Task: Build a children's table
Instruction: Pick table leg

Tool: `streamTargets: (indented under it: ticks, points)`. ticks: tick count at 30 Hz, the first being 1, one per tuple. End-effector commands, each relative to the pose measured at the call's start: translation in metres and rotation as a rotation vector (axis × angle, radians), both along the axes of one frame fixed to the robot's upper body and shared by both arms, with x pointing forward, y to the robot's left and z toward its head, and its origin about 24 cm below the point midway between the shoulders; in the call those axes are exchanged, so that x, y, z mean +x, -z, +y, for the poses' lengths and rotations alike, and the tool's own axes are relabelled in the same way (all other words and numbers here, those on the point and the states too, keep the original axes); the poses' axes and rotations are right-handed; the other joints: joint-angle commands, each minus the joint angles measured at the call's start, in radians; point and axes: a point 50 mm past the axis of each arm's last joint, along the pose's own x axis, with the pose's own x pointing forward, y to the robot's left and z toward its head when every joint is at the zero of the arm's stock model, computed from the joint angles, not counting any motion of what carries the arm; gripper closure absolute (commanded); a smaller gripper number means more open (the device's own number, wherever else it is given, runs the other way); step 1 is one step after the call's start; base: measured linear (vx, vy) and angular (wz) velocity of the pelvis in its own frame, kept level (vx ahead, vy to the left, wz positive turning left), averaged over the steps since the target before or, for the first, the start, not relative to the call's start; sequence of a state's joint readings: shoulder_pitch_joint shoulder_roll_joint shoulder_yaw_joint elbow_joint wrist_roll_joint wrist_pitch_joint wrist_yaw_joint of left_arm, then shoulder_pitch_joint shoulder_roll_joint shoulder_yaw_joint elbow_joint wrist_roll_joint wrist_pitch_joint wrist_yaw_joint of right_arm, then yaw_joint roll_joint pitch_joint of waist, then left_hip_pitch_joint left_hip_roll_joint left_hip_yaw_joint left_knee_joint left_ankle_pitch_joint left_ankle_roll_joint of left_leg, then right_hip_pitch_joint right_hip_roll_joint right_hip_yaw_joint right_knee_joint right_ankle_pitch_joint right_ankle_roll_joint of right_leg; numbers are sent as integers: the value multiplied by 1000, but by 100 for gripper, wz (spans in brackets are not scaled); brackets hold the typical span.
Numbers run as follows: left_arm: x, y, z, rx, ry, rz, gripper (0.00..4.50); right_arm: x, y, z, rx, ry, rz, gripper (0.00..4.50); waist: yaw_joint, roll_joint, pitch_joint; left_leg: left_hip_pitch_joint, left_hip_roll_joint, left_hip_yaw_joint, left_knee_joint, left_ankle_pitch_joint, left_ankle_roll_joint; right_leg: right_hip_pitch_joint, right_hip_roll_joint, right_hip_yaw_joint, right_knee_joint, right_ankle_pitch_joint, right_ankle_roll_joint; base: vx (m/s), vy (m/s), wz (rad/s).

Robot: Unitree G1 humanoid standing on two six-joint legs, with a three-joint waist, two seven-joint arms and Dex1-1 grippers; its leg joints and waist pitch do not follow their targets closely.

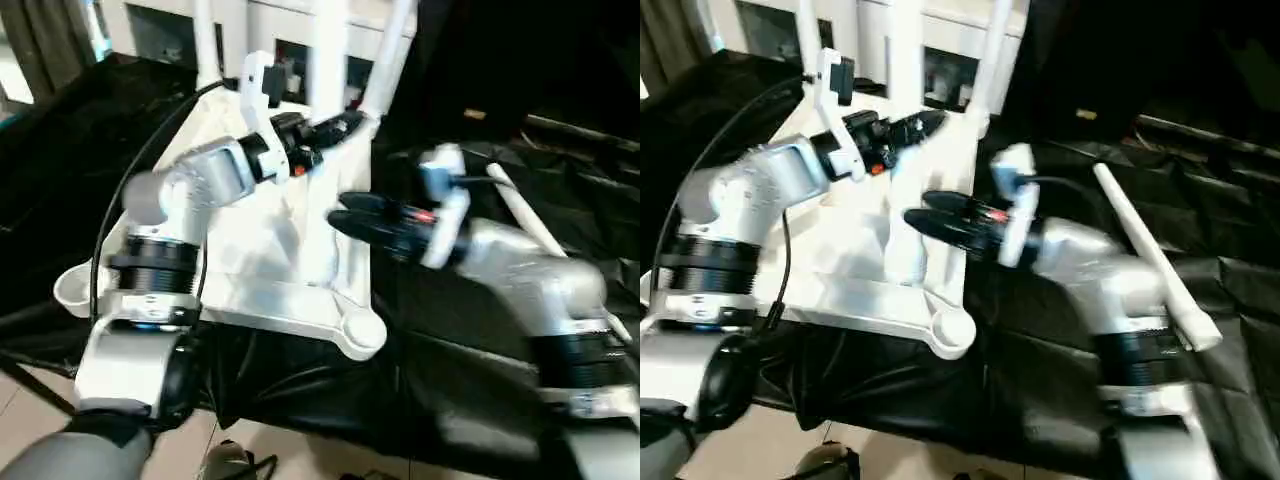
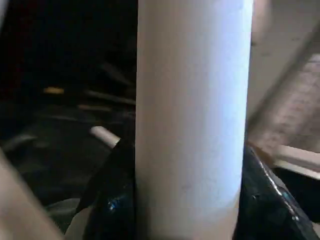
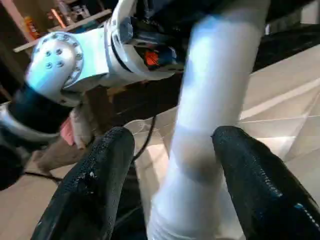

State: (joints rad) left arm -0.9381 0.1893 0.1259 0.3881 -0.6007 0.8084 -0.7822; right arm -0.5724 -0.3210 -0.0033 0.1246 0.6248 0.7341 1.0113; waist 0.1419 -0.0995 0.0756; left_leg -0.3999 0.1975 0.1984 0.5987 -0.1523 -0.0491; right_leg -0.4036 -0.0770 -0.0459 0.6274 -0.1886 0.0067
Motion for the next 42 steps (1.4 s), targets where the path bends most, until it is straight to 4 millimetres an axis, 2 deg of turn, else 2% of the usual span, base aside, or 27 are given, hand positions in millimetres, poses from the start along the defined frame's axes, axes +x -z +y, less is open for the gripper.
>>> streamTargets:
  ticks: [1, 4, 5, 7, 8, 9, 11, 12, 14, 16, 17, 18, 20, 22, 23, 25, 26, 28, 29, 32, 35, 37, 38, 39, 40, 41, 42]
  points:
    - [-14, -20, -20, -101, 173, -55, 266, -3, 7, 2, -37, -40, 34, 151, -2, 16, -82, 40, 33, -15, -69, -194, -67, 45, -68, 34, -65, -119, -218, 0, 0, 0]
    - [-16, -27, -24, -153, 204, -64, 266, -6, 10, 2, -65, -62, 43, 151, -1, 16, -82, 40, 34, -15, -68, -213, -67, 45, -68, 34, -69, -138, -221, 0, 0, 0]
    - [-17, -33, -25, -215, 226, -58, 266, -5, 15, 2, -111, -46, 54, 187, -3, 16, -82, 36, 33, -17, -68, -212, -67, 48, -68, 34, -70, -147, -210, 0, 0, 0]
    - [-18, -35, -24, -237, 235, -55, 266, -4, 16, 1, -128, -36, 59, 190, -3, 15, -82, 37, 33, -18, -69, -215, -65, 46, -67, 35, -72, -159, -200, 0, 0, 0]
    - [-18, -37, -24, -248, 255, -59, 266, -3, 17, 1, -134, -31, 63, 200, -3, 35, -82, 37, 32, -21, -69, -216, -70, 46, -67, 35, -70, -166, -194, 0, 0, 0]
    - [-19, -37, -24, -246, 264, -63, 266, -3, 16, 1, -130, -29, 63, 215, -8, 23, -83, 38, 32, -19, -69, -224, -70, 45, -64, 34, -75, -170, -189, 0, 0, 0]
    - [-18, -37, -25, -241, 268, -67, 266, -3, 15, 0, -124, -27, 60, 215, -6, 23, -84, 38, 33, -20, -69, -218, -68, 46, -64, 34, -73, -164, -191, 0, 0, 0]
    - [-18, -37, -25, -237, 265, -67, 266, -4, 13, 0, -118, -26, 55, 234, -4, 20, -84, 38, 33, -19, -69, -208, -66, 46, -64, 34, -72, -153, -194, 0, 0, 0]
    - [-19, -36, -24, -236, 265, -67, 266, -4, 12, 0, -115, -27, 51, 244, -3, 22, -85, 39, 34, -19, -67, -197, -64, 45, -64, 34, -69, -133, -199, 0, 0, 0]
    - [-20, -34, -25, -227, 262, -74, 266, -3, 13, -1, -117, -21, 49, 249, -2, 13, -85, 37, 33, -17, -67, -188, -59, 46, -63, 33, -68, -121, -203, 0, 0, 0]
    - [-20, -33, -25, -221, 260, -78, 266, -3, 13, -1, -118, -18, 48, 251, -1, 16, -85, 36, 33, -18, -67, -184, -58, 47, -64, 33, -67, -122, -203, 0, 0, 0]
    - [-20, -30, -25, -206, 242, -75, 266, -3, 14, 0, -117, -14, 48, 251, -2, 10, -85, 36, 33, -17, -67, -180, -56, 48, -64, 34, -67, -122, -201, 0, 0, 0]
    - [-17, -26, -27, -186, 193, -58, 210, -3, 14, 3, -112, 0, 46, 252, -1, 12, -85, 36, 33, -17, -66, -178, -54, 47, -66, 34, -67, -127, -202, 0, 0, 0]
    - [-14, -23, -27, -152, 142, -46, 196, -2, 14, 5, -108, 21, 39, 252, -1, 14, -84, 37, 35, -17, -66, -182, -59, 45, -67, 34, -68, -135, -200, 0, 0, 0]
    - [-11, -18, -27, -103, 79, -49, 188, 0, 14, 6, -110, 46, 32, 252, -1, 19, -84, 37, 34, -18, -67, -184, -64, 46, -66, 34, -68, -141, -195, 0, 0, 0]
    - [-5, -11, -26, -30, -40, -29, 167, 4, 15, 7, -117, 116, 16, 254, -4, 22, -85, 36, 37, -21, -70, -200, -76, 45, -67, 34, -69, -146, -180, 0, 0, 0]
    - [1, -3, -25, 17, -178, 9, 161, 10, 14, 8, -125, 213, -7, 254, -7, 24, -85, 36, 37, -21, -70, -209, -83, 44, -67, 35, -71, -149, -174, 0, 0, 0]
    - [2, 1, -24, 33, -239, 22, 160, 13, 14, 9, -129, 258, -19, 254, -6, 21, -86, 37, 35, -22, -68, -206, -86, 45, -68, 34, -71, -151, -167, 0, 0, 0]
    - [2, 4, -25, 35, -293, 32, 160, 14, 15, 11, -131, 289, -27, 254, -5, 25, -87, 36, 35, -22, -69, -196, -85, 46, -66, 34, -69, -134, -169, 0, 0, 0]
    - [3, 6, -26, 38, -343, 43, 160, 14, 15, 13, -131, 316, -32, 254, -6, 23, -89, 37, 34, -21, -67, -181, -78, 47, -61, 34, -66, -91, -172, 0, 0, 0]
    - [2, 9, -28, 30, -381, 76, 160, 14, 15, 17, -135, 339, -35, 254, -8, 22, -88, 36, 34, -21, -68, -187, -71, 47, -61, 34, -67, -89, -173, 0, 0, 0]
    - [1, 11, -32, 31, -423, 103, 187, 14, 16, 22, -144, 357, -45, 254, -8, 23, -86, 36, 33, -21, -68, -192, -69, 46, -61, 34, -69, -94, -172, 0, 0, 0]
    - [1, 12, -33, 33, -431, 111, 187, 14, 16, 24, -146, 361, -47, 254, -10, 19, -86, 36, 34, -21, -68, -199, -70, 46, -62, 34, -70, -107, -170, 0, 0, 0]
    - [0, 14, -35, 37, -470, 125, 194, 14, 16, 28, -154, 371, -58, 254, -11, 20, -86, 36, 35, -21, -68, -202, -70, 45, -62, 35, -71, -117, -165, 0, 0, 0]
    - [-1, 15, -35, 34, -484, 134, 194, 14, 16, 30, -156, 370, -63, 254, -13, 10, -85, 35, 35, -20, -69, -203, -68, 46, -61, 34, -74, -124, -160, 0, 0, 0]
    - [-1, 16, -35, 32, -492, 139, 206, 14, 16, 30, -157, 369, -66, 254, -11, 15, -85, 35, 34, -21, -68, -201, -65, 45, -62, 35, -74, -133, -155, 0, 0, 0]
    - [0, 16, -34, 32, -507, 135, 221, 14, 15, 31, -158, 369, -68, 254, -11, 15, -85, 36, 33, -20, -68, -204, -64, 44, -60, 35, -77, -147, -143, 0, 0, 0]
